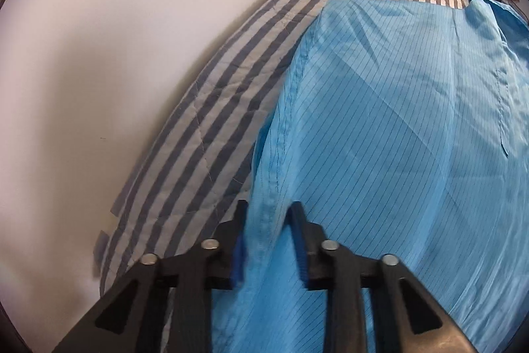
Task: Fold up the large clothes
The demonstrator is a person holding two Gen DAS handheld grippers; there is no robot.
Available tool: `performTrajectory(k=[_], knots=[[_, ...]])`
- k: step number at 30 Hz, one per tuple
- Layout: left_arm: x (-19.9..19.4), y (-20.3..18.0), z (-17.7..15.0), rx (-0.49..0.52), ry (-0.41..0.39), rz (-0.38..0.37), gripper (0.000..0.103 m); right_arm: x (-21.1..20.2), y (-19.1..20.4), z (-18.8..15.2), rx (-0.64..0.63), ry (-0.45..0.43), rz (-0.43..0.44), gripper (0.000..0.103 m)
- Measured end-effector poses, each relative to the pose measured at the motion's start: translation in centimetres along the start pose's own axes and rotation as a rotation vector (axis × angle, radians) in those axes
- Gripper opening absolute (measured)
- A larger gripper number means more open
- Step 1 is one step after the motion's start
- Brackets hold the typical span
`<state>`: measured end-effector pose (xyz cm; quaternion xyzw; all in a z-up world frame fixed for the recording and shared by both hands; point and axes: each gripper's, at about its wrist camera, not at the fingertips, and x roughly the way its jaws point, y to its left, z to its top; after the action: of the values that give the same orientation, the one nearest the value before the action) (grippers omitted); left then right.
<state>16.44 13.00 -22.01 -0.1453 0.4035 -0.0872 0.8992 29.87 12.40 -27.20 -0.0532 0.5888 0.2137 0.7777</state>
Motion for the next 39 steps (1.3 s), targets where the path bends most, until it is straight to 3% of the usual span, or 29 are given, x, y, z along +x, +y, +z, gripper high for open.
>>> performTrajectory(k=[3,11,19,25,31,34,39], knots=[[0.0,-0.7,0.2,0.016,-0.004,-0.003,0.001,-0.5,-0.7,-0.1,0.018,-0.017,0.033,0.001],[-0.5,-5.8,0.9,0.124,-0.02,-0.003,0.001,-4.5,-5.7,-1.8,0.1,-0.13,0.194,0.0],[0.0,-12.8,0.1,0.242,-0.007,-0.036,0.001,-9.3,-13.2,-6.0,0.242,-0.254,0.312,0.0],[1.5,-17.3,-1.7,0.319,0.045,-0.067,0.001,-10.8,-19.7,-9.7,0.353,-0.302,0.318,0.0],[3.5,-20.0,-4.3,0.366,0.111,-0.08,0.001,-9.2,-24.3,-13.2,0.48,-0.285,0.327,0.0],[4.4,-20.5,-5.1,0.369,0.135,-0.079,0.001,-8.3,-26.0,-15.0,0.521,-0.259,0.317,0.0],[4.5,-20.4,-5.4,0.349,0.155,-0.106,0.001,-7.4,-26.7,-14.9,0.518,-0.241,0.296,0.0]])
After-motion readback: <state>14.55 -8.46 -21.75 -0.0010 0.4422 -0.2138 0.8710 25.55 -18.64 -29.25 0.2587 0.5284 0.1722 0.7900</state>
